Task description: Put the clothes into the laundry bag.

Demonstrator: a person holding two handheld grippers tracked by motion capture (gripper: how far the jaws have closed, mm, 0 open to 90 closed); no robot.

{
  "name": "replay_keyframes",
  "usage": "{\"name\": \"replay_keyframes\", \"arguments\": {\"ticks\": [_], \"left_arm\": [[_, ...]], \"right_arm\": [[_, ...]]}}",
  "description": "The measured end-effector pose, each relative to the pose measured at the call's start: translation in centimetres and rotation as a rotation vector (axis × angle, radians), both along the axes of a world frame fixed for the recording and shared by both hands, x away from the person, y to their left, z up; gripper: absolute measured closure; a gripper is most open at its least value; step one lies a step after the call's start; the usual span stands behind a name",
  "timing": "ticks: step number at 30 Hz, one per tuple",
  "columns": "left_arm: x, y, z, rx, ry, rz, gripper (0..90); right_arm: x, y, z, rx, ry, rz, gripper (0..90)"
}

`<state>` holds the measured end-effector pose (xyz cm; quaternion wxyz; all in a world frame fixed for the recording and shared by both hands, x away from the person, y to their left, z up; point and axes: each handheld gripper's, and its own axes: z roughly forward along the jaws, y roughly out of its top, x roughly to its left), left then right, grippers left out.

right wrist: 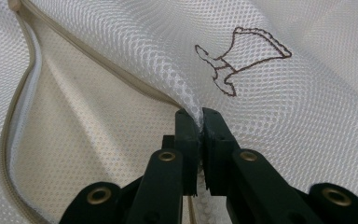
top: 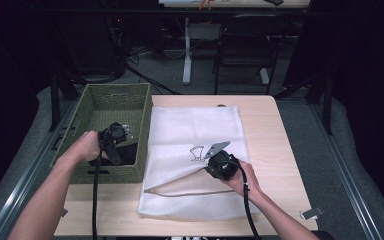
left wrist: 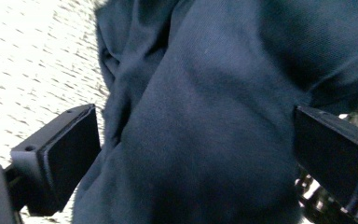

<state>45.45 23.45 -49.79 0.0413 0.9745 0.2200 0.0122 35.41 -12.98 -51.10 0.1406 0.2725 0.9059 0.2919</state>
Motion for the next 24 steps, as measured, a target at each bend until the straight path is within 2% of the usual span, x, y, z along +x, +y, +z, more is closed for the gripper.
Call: {"name": "replay_keyframes", "arguments": {"ticks": [4, 6, 10, 15, 21, 24], "left_arm": [[0.3, 0.3, -0.4, -0.062, 0.033, 0.021, 6.5], [0.4, 0.5, -0.5, -0.058, 0.029, 0.025, 15.9], [0.5, 0.3, -0.9, -0.054, 0.04, 0.021, 21.3], [0.5, 0.2, -1.3, -0.044, 0.058, 0.012, 37.0], [0.0, 0.7, -1.3, -0.082, 0.034, 0.022, 56.3], [-0.2, 1.2, -1.2, -0.107, 0.033, 0.031, 60.5]], "right_arm": [[0.1, 0.0, -0.1, -0.003, 0.002, 0.004, 86.2], [0.1, 0.0, -0.1, -0.003, 0.002, 0.005, 86.2], [0.0, 0.0, -0.1, -0.003, 0.001, 0.004, 86.2], [0.0, 0.0, -0.1, -0.004, 0.002, 0.003, 86.2], [-0.1, 0.0, 0.0, -0.004, 0.0, 0.0, 86.2], [-0.1, 0.0, 0.0, -0.008, -0.002, 0.002, 86.2]]}}
